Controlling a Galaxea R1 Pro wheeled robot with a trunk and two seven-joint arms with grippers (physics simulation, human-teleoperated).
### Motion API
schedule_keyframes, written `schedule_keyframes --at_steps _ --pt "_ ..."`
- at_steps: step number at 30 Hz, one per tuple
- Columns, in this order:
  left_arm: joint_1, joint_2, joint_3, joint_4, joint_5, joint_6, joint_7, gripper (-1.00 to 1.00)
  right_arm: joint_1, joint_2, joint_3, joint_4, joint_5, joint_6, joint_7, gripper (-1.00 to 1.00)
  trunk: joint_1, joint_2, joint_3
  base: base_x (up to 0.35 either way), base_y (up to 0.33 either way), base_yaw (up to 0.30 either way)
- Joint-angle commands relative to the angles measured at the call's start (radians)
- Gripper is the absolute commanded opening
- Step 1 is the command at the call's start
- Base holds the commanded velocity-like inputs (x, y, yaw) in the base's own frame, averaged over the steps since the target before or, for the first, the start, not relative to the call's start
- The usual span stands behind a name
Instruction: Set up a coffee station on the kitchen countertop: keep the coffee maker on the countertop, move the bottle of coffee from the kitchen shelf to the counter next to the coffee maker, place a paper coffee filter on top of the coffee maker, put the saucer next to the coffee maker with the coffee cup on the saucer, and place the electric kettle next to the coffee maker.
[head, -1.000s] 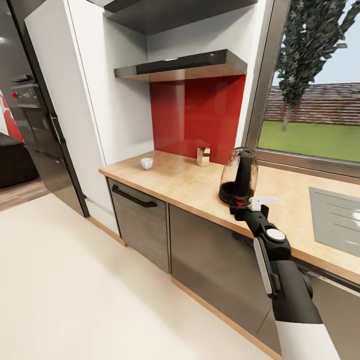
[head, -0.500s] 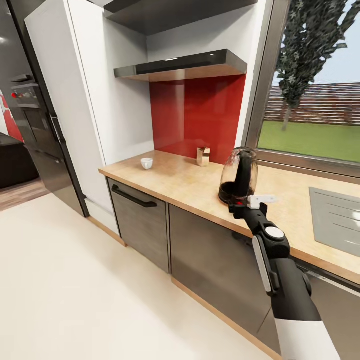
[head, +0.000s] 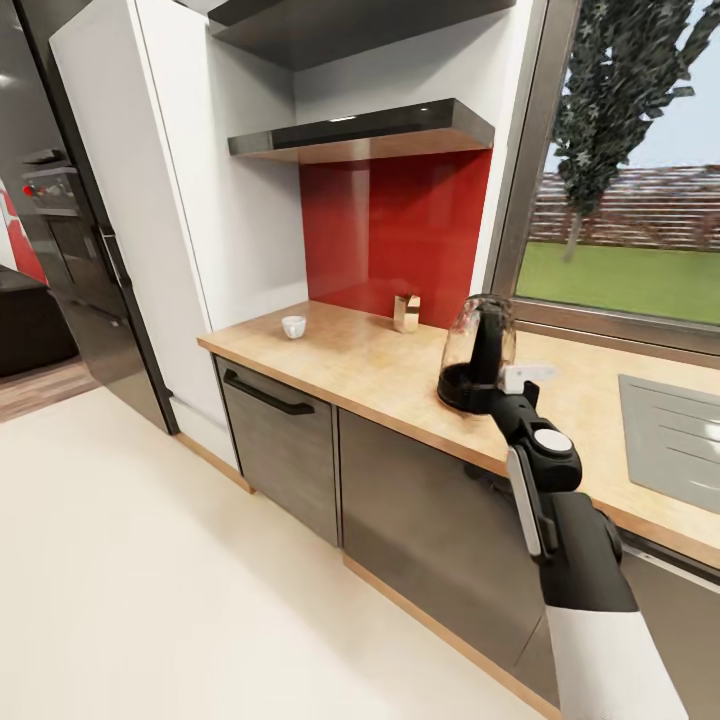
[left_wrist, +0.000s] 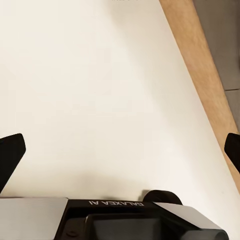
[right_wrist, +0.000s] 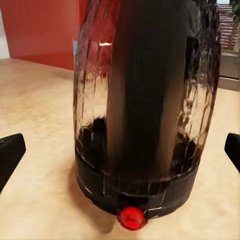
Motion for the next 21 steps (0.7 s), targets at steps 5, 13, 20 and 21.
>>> schedule_keyframes --at_steps 5,13,20,21 --pt "-0.001 0.000 -0.006 0.002 0.003 -0.007 -0.001 1.00 -0.012 0.000 -0.001 -0.001 0.011 0.006 0.001 1.00 0.000 0.000 -0.001 0.078 -0.013 0.000" --pt "-0.001 0.002 -0.006 0.003 0.003 -0.007 -0.001 1.00 -0.014 0.000 -0.004 0.000 0.012 0.005 0.001 1.00 0.000 0.000 -0.001 0.071 -0.032 0.000" --pt "-0.001 0.002 -0.005 0.004 0.003 -0.007 -0.001 1.00 -0.013 -0.001 -0.007 0.000 0.013 0.005 0.001 1.00 0.000 0.000 -0.001 0.037 -0.022 0.000" --pt "-0.001 0.002 -0.005 0.004 0.003 -0.007 -0.001 1.00 -0.013 -0.001 -0.008 0.000 0.013 0.005 0.001 1.00 0.000 0.000 -0.001 0.007 -0.004 0.000"
